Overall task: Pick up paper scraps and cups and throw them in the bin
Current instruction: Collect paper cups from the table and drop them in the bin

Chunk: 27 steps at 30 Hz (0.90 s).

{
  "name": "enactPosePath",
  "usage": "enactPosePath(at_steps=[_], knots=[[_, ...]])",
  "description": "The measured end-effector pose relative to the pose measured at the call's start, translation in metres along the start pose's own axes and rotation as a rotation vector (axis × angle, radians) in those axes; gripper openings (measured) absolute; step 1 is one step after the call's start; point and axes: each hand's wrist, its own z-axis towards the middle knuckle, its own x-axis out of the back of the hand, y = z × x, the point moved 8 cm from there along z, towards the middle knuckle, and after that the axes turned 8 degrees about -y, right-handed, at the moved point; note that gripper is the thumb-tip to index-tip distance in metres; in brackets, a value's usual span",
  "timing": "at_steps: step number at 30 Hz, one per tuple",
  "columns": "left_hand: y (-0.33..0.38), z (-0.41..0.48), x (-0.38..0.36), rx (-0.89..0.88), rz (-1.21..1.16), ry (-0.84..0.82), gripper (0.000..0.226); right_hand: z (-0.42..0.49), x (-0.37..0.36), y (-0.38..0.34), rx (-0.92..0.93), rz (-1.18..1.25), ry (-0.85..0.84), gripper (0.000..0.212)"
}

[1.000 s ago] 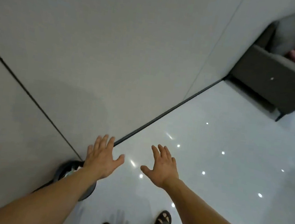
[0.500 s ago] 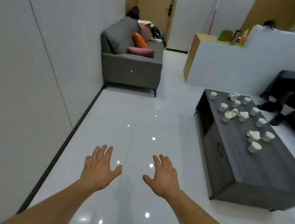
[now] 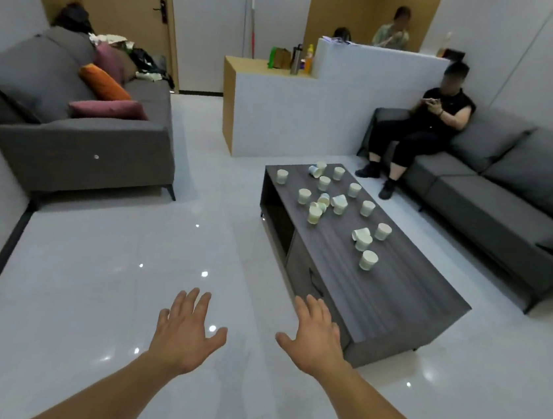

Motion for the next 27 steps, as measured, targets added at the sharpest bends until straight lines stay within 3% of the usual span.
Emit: enactPosePath(at_steps=[14, 27], knots=[[0.151, 0.259, 0.014, -0.392, 0.188, -0.185, 0.095, 0.148, 0.052, 0.135, -0.421, 0.158, 0.01, 0.087], [0.343, 0.449, 0.008, -0.509, 0.28, -0.253, 0.097, 0.312, 0.16, 0.289, -0.463, 0.162, 0.016, 0.083]])
